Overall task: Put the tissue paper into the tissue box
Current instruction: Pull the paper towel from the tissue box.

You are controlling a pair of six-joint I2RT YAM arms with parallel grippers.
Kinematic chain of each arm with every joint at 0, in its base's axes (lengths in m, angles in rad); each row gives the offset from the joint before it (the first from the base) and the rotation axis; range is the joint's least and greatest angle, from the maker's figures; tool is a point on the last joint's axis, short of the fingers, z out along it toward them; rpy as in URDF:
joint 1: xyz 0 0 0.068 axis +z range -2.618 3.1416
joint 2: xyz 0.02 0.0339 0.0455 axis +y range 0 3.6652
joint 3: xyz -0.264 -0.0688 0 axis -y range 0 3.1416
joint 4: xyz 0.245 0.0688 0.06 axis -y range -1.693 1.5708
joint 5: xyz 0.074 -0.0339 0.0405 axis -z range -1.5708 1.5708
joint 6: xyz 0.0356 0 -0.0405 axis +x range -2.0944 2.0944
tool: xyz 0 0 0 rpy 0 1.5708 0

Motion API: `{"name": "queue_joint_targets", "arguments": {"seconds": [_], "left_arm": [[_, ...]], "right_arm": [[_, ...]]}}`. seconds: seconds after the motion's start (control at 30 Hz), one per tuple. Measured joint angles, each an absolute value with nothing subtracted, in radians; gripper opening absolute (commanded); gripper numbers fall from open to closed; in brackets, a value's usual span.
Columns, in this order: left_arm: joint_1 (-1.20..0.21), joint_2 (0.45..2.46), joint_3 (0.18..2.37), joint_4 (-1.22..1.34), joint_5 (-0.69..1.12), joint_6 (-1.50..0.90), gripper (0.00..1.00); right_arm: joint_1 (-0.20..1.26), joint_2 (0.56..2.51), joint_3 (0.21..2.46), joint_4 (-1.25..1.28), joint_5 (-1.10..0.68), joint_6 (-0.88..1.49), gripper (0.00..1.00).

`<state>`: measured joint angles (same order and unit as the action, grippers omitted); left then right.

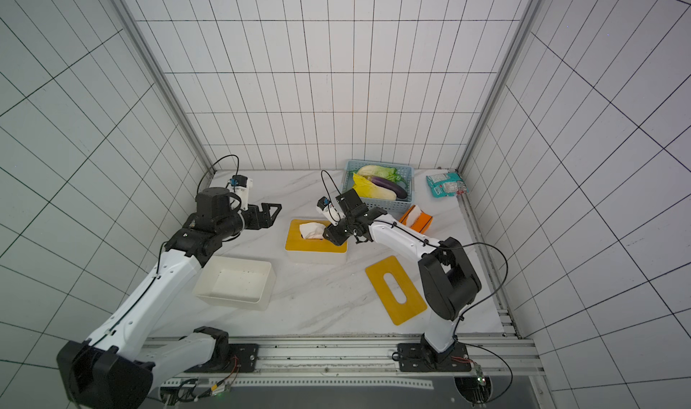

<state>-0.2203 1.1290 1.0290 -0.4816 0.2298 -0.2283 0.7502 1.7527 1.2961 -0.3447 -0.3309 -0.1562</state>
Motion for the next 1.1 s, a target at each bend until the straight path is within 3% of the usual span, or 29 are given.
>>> {"name": "queue_joint_targets", "arguments": {"seconds": [0.27, 0.97, 1.1], "left_arm": [[-0.22, 1.129, 1.029, -0.482, 0.23, -0.228, 0.91], [-0.22, 1.131, 1.029, -0.482, 0.233, -0.228, 0.91], [-0.22, 1.132, 1.029, -0.482, 0.233, -0.228, 0.91]], "right_arm": [[0.754, 1.758, 1.297, -0.341, -0.302, -0.154, 0.05], [0.765, 1.728, 1.35, -0.416, -0.271, -0.233, 0.09], [0.768, 1.722, 1.362, -0.427, -0.268, -0.252, 0.17]]}}
